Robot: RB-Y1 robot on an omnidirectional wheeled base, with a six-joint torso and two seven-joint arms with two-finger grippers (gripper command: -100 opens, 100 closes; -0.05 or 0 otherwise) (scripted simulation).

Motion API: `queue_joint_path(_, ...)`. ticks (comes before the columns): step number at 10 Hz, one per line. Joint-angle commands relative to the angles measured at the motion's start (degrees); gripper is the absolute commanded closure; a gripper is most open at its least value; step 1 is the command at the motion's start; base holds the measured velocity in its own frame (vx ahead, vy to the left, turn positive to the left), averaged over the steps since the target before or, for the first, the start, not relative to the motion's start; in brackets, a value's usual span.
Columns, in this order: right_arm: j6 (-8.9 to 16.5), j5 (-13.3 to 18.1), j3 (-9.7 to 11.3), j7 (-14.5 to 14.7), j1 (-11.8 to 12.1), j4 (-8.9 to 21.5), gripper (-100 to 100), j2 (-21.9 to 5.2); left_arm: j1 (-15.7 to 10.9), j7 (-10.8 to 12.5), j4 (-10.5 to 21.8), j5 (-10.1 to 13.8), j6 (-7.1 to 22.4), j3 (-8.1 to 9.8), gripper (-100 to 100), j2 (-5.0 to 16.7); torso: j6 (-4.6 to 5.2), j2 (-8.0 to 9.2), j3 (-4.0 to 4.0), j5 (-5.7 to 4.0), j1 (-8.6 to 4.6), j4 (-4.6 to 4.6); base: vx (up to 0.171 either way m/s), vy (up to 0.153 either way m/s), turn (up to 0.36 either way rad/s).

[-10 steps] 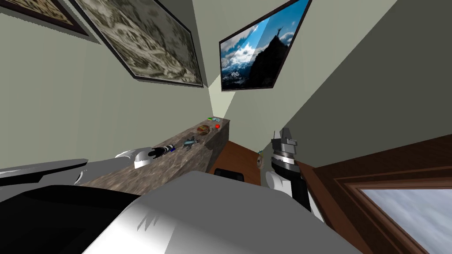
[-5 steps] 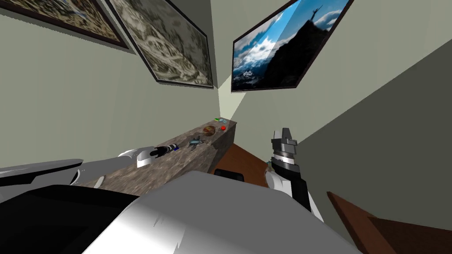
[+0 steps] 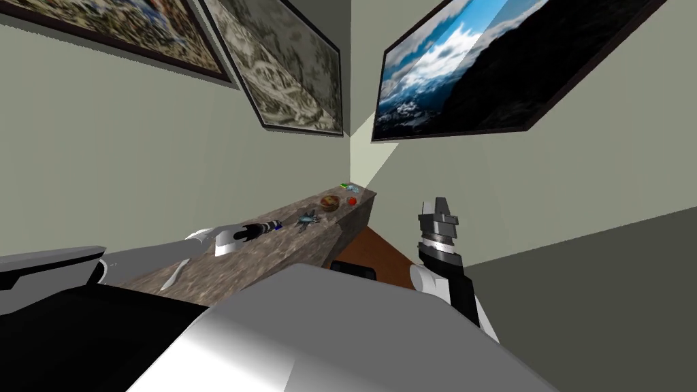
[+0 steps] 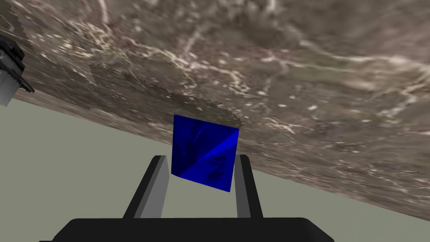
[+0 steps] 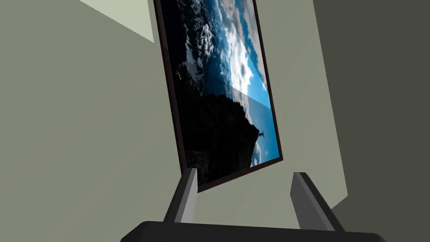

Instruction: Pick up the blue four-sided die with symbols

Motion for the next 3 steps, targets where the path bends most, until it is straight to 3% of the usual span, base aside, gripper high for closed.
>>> queue_joint_path(1,0.0,0.0,0.0,0.0,0.0,0.0,0,0.0,-0.15,-1.23,-2.15,-1.11,-0.47,0.35,100,0.39,0.0,0.0,0.0,0.0,0.0,0.0,0.162,-0.035,0.314)
queue_joint_path(2,0.0,0.0,0.0,0.0,0.0,0.0,0,0.0,-0.65,-0.6,-0.73,-0.6,-0.61,-0.42,100,0.26,0.01,-0.01,-0.01,0.01,0.07,0.0,0.069,-0.019,0.068)
queue_joint_path(3,0.0,0.0,0.0,0.0,-0.02,0.0,0,0.0,-0.75,-0.7,-0.76,-0.66,-0.81,-0.52,0,0.29,0.1,0.22,0.1,0.04,0.18,0.02,0.012,-0.005,-0.014)
